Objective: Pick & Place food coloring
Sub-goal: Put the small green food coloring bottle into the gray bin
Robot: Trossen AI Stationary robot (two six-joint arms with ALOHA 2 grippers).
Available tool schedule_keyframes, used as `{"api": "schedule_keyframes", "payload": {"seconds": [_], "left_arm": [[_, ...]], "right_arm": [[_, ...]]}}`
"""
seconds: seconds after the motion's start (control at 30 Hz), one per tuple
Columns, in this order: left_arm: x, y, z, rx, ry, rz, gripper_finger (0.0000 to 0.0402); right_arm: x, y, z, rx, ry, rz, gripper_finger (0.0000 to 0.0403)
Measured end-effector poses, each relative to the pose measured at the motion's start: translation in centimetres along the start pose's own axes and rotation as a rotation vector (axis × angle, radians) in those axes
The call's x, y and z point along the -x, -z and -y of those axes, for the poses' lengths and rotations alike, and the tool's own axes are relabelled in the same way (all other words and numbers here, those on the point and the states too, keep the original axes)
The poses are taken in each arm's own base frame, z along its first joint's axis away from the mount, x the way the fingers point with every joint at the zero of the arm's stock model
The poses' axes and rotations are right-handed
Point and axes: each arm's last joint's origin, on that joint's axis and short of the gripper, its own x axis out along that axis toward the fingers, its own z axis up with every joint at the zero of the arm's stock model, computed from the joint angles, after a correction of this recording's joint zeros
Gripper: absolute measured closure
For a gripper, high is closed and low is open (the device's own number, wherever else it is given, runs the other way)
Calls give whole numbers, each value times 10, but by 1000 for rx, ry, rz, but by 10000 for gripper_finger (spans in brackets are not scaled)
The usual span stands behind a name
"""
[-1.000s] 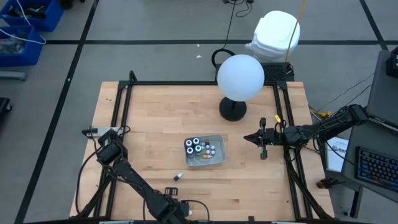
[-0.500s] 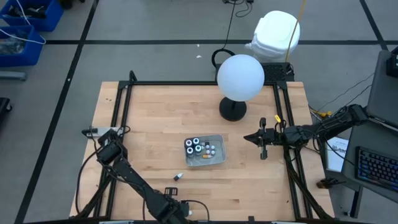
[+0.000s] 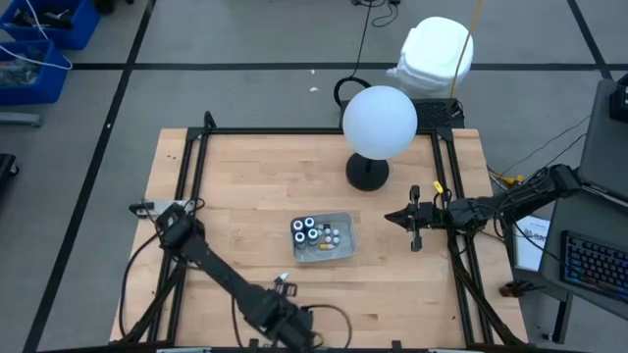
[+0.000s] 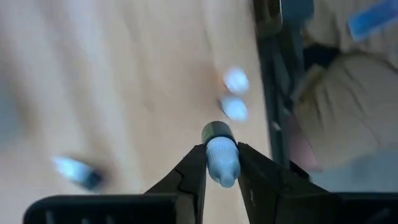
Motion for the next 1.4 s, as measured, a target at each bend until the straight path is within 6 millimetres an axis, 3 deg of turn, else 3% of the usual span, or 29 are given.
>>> {"api": "schedule_keyframes", "payload": {"seconds": [0.1, 0.23, 0.53, 0.7, 1.0, 1.27, 1.4], "left_arm": [[28, -15, -19, -41, -45, 65, 325], [49, -30, -60, -27, -115, 86, 327], [65, -63, -173, -45, -191, 178, 324], [75, -80, -218, -70, -200, 343, 325], [66, -80, -249, -62, -260, 320, 324], [21, -88, -262, -39, -240, 237, 327], [16, -87, -263, -36, -243, 210, 317]], "right_arm": [[0, 0, 0, 2, 0, 0, 403], [0, 0, 0, 2, 0, 0, 403], [0, 0, 0, 28, 0, 0, 403], [0, 0, 0, 38, 0, 0, 403], [0, 0, 0, 69, 0, 1, 403], [0, -1, 0, 81, 1, 11, 403], [0, -2, 0, 78, 1, 19, 403]]}}
